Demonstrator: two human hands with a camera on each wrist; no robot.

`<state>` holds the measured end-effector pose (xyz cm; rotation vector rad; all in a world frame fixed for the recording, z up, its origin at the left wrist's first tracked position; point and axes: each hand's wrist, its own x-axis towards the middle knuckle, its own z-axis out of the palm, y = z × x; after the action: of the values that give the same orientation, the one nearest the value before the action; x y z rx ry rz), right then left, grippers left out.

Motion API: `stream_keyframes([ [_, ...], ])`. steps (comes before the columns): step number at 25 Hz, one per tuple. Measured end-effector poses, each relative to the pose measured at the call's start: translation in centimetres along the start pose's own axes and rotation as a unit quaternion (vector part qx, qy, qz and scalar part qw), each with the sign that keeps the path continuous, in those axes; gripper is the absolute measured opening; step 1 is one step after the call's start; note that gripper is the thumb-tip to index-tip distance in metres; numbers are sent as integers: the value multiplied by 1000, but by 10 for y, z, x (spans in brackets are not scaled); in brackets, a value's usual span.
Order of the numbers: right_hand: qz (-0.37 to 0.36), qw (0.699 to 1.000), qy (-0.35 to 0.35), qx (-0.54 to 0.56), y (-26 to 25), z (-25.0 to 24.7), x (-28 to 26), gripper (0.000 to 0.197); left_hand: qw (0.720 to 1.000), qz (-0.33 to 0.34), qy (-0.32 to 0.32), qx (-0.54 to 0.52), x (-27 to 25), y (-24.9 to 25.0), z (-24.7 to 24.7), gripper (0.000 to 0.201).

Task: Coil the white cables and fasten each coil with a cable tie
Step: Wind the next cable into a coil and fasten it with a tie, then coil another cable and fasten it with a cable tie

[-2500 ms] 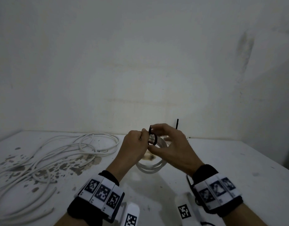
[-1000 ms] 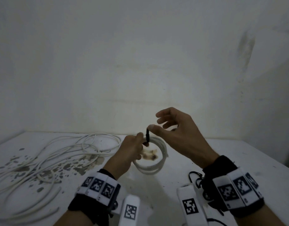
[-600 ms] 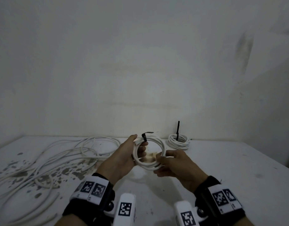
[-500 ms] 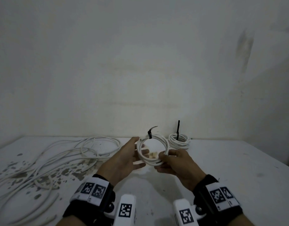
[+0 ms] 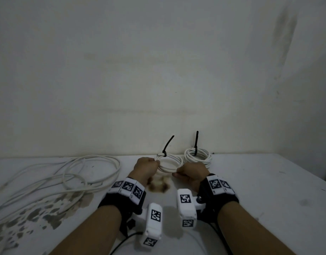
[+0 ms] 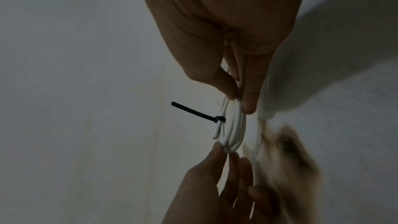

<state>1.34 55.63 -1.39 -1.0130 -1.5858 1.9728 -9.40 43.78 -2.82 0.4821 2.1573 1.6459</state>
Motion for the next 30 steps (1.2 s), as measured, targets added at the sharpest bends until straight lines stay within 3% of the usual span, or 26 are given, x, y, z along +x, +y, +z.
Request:
stream_keyframes([
  [1,20,999,9,-47,-3,5,2,17,999,6,5,46,12,-1,1,24],
  [2,-30,976,44,-212,1,7,11,26,996,6,7,89,23,-4,3,26],
  [3,-67,957,60,-276,5,5,23,32,992,5,12,125,30,-4,3,25],
  [5,-28,991,42,-124,4,9,39,6,991,3,26,134,41,-5,4,25],
  [7,-60,987,73,-133,13,8,53,10,995,2,45,89,41,-4,2,24],
  [11,-37,996,33,-81,11,4,39,12,1000,-12,21,11,25,0,-7,17],
  [14,-35,993,37,-110,2,1,14,12,1000,-10,1,7,4,3,-30,11],
  [19,-79,966,-67,-236,-13,19,-53,19,999,12,16,29,-43,5,-92,18],
  [23,-154,895,-175,-381,-10,71,-113,17,997,5,58,54,-86,-8,-158,19],
  [27,-175,791,-352,-469,4,137,-171,18,988,5,124,91,-132,-29,-236,17],
  [30,-234,691,-387,-564,13,188,-194,22,978,-3,165,128,-159,-47,-293,14],
])
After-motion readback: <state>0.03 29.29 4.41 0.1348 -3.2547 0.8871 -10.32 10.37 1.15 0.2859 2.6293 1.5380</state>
